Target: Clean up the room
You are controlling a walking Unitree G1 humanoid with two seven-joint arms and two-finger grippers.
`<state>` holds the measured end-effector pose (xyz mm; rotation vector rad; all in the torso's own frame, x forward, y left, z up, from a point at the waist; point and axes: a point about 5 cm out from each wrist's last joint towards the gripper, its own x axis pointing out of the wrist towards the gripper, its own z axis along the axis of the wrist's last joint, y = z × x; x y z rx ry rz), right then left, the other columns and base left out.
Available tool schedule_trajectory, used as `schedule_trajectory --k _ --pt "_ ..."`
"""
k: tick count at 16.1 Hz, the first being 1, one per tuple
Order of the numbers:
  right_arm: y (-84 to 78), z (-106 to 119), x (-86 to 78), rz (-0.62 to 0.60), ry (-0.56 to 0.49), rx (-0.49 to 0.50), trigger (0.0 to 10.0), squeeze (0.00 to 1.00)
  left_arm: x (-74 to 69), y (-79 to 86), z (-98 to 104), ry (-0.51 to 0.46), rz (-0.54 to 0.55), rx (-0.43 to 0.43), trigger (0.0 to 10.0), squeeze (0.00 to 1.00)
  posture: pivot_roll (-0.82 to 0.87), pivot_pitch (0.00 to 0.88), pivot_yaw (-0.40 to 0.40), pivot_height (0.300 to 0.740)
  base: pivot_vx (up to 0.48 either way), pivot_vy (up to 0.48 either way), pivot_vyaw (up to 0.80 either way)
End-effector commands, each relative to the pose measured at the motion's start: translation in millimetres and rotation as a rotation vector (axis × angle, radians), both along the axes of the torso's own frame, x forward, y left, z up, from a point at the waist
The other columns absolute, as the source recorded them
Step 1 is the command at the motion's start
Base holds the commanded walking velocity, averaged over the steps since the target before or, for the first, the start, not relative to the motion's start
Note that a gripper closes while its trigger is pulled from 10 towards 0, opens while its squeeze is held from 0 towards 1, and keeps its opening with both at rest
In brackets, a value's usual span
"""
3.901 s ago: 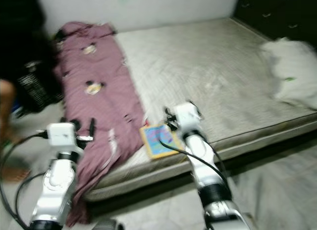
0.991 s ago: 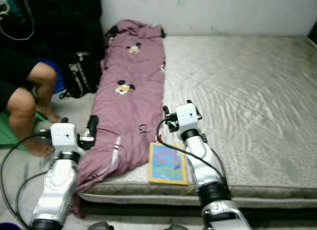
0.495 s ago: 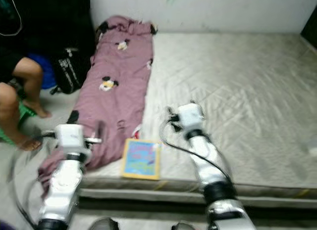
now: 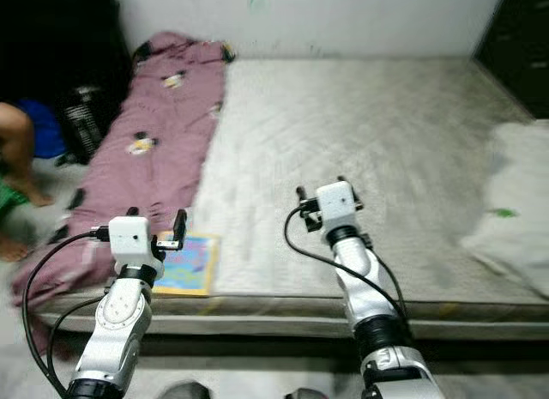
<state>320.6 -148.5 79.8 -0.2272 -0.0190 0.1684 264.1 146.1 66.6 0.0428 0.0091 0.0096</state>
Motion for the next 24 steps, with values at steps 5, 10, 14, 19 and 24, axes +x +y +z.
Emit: schedule_trajectory --k 5,10,14,19,24 --pt "8.9 4.1 2.0 0.025 -0.017 0.006 10.0 0.0 -1.7 7.1 4.0 -0.034 -0.002 -0.003 10.0 0.0 0.04 0.0 0.025 0.74 0.0 -0.138 0.0" --pt "8.8 4.1 2.3 0.023 -0.019 0.006 10.0 0.0 -2.4 5.8 6.4 -0.052 -0.031 -0.011 10.0 0.0 0.04 0.0 0.025 0.74 0.244 0.0 0.0" --pt "9.1 3.9 2.4 0.023 -0.019 0.005 10.0 0.0 -2.6 5.7 6.5 -0.055 -0.04 -0.014 10.0 0.0 0.04 0.0 0.026 0.74 0.326 0.0 0.0" --pt "9.2 3.9 2.4 0.018 -0.023 0.001 10.0 0.0 -2.8 6.1 6.4 -0.054 -0.043 -0.007 10.0 0.0 0.04 0.0 0.03 0.74 0.349 0.0 0.0" --pt "9.7 3.0 1.6 0.016 -0.022 0.001 10.0 0.0 -2.6 8.2 2.1 -0.021 -0.025 -0.007 10.0 0.0 0.04 0.0 0.033 0.74 0.259 0.0 0.0"
